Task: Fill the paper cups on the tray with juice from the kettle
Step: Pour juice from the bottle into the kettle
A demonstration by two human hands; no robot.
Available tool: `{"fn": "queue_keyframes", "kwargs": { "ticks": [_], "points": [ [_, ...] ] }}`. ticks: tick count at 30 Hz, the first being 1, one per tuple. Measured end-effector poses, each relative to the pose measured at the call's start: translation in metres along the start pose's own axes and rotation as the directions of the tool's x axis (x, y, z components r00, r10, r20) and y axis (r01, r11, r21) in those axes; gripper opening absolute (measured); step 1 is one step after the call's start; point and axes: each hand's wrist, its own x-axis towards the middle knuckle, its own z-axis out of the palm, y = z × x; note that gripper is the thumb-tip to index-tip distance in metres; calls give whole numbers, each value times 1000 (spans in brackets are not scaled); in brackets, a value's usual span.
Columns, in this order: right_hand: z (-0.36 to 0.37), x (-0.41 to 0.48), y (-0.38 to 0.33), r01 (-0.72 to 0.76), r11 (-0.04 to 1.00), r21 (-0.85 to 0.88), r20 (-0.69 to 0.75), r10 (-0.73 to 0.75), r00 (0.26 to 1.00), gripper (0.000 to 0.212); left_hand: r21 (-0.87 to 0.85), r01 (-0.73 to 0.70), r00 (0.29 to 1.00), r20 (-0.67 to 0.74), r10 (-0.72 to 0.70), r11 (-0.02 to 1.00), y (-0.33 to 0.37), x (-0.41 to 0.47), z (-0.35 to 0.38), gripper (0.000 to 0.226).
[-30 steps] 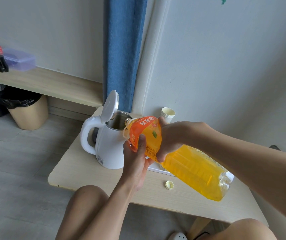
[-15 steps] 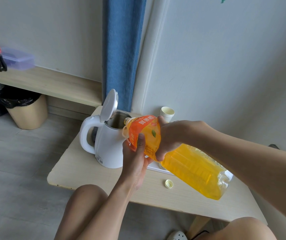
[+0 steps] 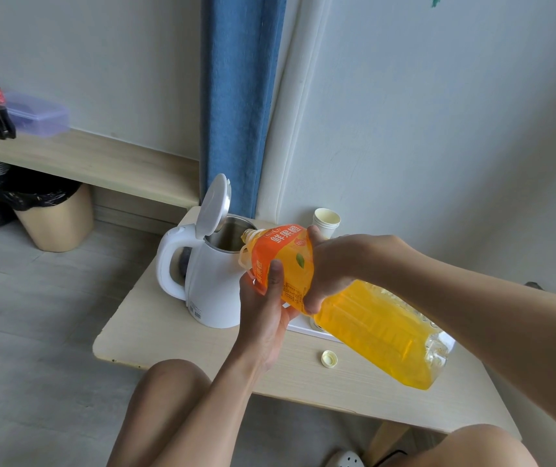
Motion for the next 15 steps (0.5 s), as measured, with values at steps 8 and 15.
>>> {"fn": "queue_keyframes", "kwargs": {
  "ticks": [8, 15],
  "points": [
    [0, 5, 1, 4, 1000, -25, 11, -4, 1000, 110, 6, -1, 1000, 7, 1, 1000, 0, -1, 0, 81],
    [6, 20, 4, -11, 1000, 1, 12, 11, 1000, 114, 18, 2, 1000, -10, -2, 1000, -2, 2, -2, 114]
  ]
}}
